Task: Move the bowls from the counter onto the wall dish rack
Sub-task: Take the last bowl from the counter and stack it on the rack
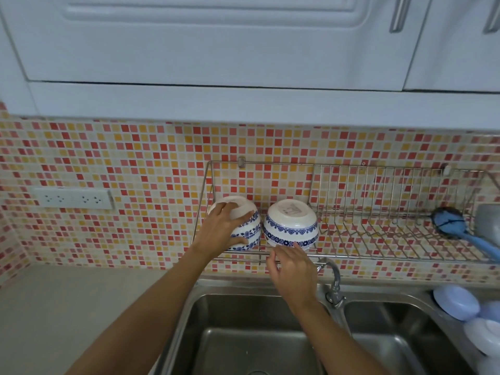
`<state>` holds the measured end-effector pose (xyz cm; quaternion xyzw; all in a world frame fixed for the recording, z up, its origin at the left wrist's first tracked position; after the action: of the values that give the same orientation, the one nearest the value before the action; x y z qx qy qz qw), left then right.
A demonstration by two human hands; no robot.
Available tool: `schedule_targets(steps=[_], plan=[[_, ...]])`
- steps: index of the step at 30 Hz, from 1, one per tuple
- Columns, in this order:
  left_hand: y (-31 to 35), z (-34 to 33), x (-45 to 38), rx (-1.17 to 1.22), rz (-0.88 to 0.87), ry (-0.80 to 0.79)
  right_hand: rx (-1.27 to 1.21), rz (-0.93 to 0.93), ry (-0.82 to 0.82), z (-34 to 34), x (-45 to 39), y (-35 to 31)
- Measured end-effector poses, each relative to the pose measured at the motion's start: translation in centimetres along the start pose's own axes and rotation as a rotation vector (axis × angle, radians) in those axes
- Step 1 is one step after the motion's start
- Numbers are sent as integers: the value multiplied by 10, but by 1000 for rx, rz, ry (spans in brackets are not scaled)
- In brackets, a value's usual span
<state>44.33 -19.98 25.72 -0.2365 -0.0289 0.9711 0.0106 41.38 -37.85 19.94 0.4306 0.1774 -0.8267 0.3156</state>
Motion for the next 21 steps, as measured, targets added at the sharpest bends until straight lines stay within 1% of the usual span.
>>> schedule_targets(steps=[5,9,12,15,17,19,21], plan=[[2,-3,3,3,-21,-7,14,-10,-2,2,-1,-1],[7,-7,7,4,-55,5,6,-48,-42,1,0,0],[0,-11,7,73,8,0,-25,-59,-47,4,-3,-1],[-8,-15,12,220,102,-40,-45,-82,-21,6,-6,6],[-12,-21,21,283,161,-39,-46,-146,-77,2,-7,19],[-10,-25,34,251,166,3,-56,-216,-182,-4,-5,28],[-9,-28,44,199,178,46,1,-205,-276,-12,-3,27]])
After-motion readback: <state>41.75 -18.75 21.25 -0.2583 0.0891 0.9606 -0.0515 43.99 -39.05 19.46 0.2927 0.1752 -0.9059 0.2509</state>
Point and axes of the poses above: each hand's wrist, its own x-axis away from the middle knuckle, its own z-axis out of the back of the hand, y = z × x, the point moved 6 cm from there along -x, towards the middle knuckle, and after that the axes turned 13 degrees about z, right-handed, at the moved point
